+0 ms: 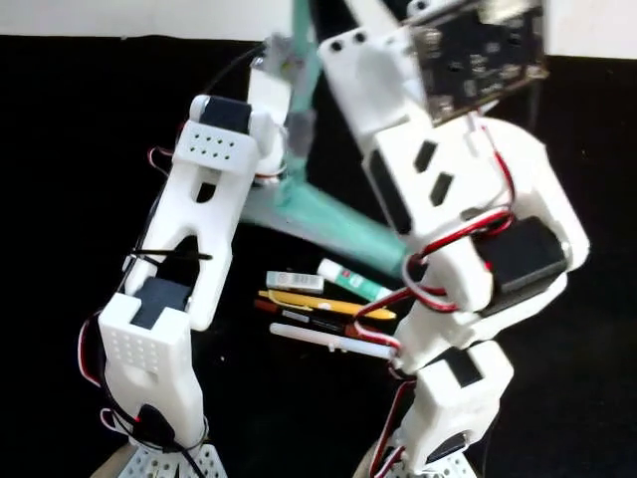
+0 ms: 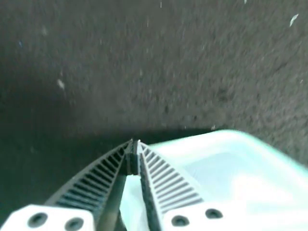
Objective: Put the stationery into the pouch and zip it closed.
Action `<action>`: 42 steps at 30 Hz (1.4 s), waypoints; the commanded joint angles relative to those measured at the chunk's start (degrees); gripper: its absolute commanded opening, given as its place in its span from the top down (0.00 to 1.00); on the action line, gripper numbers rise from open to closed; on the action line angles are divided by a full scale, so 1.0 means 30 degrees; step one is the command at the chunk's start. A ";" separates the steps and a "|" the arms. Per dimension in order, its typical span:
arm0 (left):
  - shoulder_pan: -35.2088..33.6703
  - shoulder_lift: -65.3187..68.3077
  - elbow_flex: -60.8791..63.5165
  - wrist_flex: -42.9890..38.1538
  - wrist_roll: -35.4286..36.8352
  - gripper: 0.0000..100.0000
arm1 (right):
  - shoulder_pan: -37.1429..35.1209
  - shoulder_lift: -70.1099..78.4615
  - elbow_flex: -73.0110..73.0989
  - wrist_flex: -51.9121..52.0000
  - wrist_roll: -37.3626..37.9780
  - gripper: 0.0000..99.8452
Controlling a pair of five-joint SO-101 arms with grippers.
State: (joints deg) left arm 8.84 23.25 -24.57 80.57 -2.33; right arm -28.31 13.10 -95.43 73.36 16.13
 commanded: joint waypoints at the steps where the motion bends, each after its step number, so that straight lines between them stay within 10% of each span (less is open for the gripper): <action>1: -0.0337 -0.0366 0.0337 0.0117 -0.0703 0.99 | 0.0571 0.0484 -0.2095 -0.1275 0.0059 0.99; 42: -0.2271 -0.0366 0.1451 0.1348 -0.0996 0.99 | -0.1656 0.1919 0.2300 -0.4527 -0.1963 0.99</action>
State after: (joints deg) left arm 3.65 23.25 -20.00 84.26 -4.88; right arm -31.91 19.16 -89.36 61.23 10.51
